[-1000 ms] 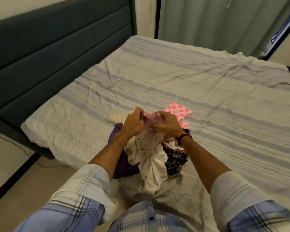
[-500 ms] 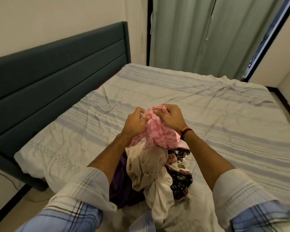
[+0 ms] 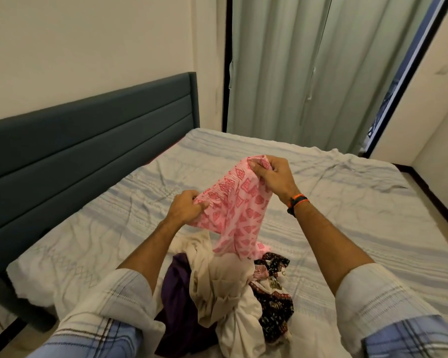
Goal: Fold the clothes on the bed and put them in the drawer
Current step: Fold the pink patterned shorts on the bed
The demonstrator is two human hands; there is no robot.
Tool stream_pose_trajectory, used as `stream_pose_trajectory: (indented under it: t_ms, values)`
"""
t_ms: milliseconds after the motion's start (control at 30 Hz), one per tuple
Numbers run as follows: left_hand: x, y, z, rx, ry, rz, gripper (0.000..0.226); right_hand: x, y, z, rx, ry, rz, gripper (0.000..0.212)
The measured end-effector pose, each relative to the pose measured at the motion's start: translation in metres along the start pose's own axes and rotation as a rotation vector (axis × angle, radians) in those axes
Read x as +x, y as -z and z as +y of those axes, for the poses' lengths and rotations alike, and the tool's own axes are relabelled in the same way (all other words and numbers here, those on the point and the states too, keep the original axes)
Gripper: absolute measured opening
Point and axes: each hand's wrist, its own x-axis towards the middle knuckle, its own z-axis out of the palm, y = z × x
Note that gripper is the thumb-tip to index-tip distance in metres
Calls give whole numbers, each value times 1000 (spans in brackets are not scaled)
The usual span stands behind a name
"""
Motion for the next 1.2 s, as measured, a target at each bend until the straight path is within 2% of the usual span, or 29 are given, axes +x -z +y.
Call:
stream_pose_trajectory:
  t_ms: [133,300,433,633,767,867,967,1100,1200]
  values:
    - [2,12,13,-16,-12,96,18,4,13,2,-82,-18,93,12]
    - [4,28,35,6,-80,76,12,13,31,-9,-134,-25,204,15]
    - [4,42,55,1,-97,139,12,19,47,-20,-153,-13,227,15]
    - [6,71,103,-129,-46,451,31,30,69,-43,-170,24,283,15]
    - [8,81,129,-170,-9,553,40,34,79,-56,-198,49,314,17]
    - [13,86,140,-282,-36,550,43,37,86,-64,-192,39,349,18]
    - [17,90,149,-396,-119,488,33,40,96,-69,-203,41,410,18]
    - [23,94,163,-409,-192,436,15,44,111,-79,-265,68,429,17]
    - [31,94,180,-394,-230,428,13,49,125,-91,-296,87,459,17]
